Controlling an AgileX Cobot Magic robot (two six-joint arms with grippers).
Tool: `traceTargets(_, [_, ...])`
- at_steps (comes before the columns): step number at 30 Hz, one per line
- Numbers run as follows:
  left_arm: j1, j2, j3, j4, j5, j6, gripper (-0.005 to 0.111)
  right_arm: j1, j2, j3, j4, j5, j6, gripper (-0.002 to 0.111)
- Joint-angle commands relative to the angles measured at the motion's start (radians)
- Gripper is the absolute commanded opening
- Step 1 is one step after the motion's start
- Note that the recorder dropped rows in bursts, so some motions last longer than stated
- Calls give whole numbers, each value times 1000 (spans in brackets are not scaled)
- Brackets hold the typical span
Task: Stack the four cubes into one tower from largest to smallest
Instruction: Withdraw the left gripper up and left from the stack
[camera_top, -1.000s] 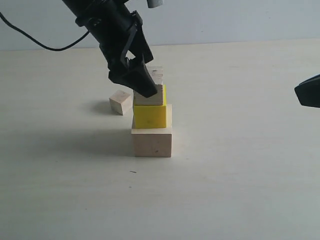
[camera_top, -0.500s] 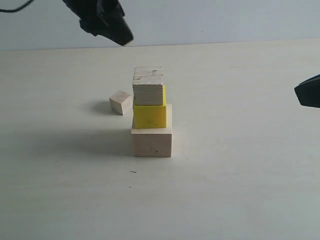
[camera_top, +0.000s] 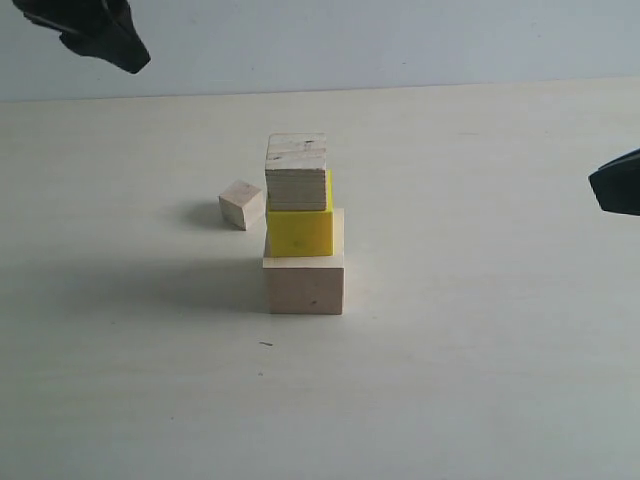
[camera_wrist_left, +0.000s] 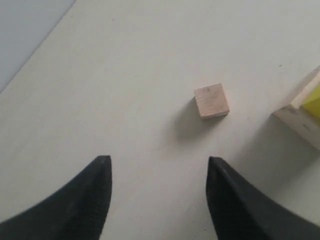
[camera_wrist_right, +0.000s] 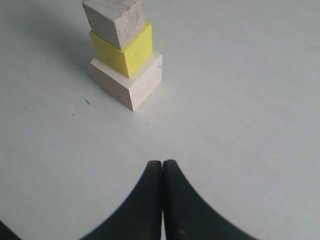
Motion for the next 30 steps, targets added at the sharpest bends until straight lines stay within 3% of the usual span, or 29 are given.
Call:
traceTargets(1, [21, -4, 110, -25, -161, -17, 57, 0, -3, 3, 0, -5, 21, 0])
traceTargets(4, [21, 22, 156, -53, -229, -14, 57, 0, -3, 3, 0, -5, 21, 0])
traceTargets(19, [21, 240, 159, -203, -252, -20, 63, 0, -3, 3, 50, 43, 57, 0])
traceTargets(30, [21, 268, 159, -220, -322, -45, 63, 0, -3, 3, 50, 43, 75, 0])
